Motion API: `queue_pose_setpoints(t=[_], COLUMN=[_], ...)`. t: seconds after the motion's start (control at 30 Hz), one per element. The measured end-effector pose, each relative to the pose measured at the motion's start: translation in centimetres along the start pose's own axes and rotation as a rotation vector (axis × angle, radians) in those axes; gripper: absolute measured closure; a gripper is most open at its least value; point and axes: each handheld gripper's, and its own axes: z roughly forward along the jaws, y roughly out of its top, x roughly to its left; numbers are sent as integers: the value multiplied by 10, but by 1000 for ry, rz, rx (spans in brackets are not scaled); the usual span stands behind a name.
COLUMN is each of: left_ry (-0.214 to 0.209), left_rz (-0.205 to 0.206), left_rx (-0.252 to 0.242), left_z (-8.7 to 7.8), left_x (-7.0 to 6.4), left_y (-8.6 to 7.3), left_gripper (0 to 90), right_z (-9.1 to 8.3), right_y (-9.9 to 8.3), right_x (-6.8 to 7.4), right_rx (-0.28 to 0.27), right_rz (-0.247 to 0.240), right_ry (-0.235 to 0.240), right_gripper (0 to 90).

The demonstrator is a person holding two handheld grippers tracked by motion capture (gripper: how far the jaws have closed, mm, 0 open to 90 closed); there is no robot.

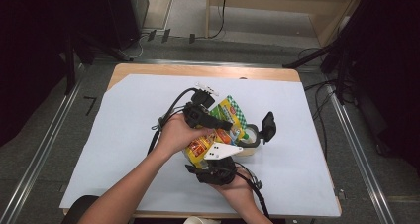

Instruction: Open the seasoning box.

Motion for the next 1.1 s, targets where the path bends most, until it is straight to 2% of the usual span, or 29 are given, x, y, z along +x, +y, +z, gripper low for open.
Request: queue_pose_setpoints(t=[0.23, 0.37, 0.43, 0.6, 0.7, 0.8, 0.83, 0.93, 1.0, 1.1], left_ry=[-18, -7, -16, -16, -8, 0, 1, -7, -3, -11], left_rz=[4, 8, 1, 0, -11, -9, -4, -18, -15, -30], left_rx=[8, 23, 28, 35, 33, 30, 31, 32, 32, 43], left_z=[3, 3, 3, 3, 3, 2, 1, -2, -3, -3], left_x=[1, 2, 3, 1, 1, 0, -1, -3, -2, -1], left_y=[7, 11, 10, 12, 13, 14, 14, 15, 16, 16], left_gripper=[653, 649, 651, 672, 684, 721, 730, 736, 740, 731], right_z=[-2, -5, -6, -5, -5, -2, -1, -1, -1, -2], right_y=[0, 2, 3, 4, 4, 6, 7, 9, 10, 12], right_x=[-1, -2, -3, -3, -4, -3, -3, -4, -4, -9], right_rx=[-2, -34, -45, -48, -48, -33, -25, -24, -33, -61], right_rz=[15, 71, 87, 89, 95, 90, 83, 74, 72, 106], right_ry=[-24, 18, 26, 29, 35, 32, 26, 23, 19, 38], right_gripper=[589, 610, 610, 603, 585, 505, 511, 612, 621, 630])
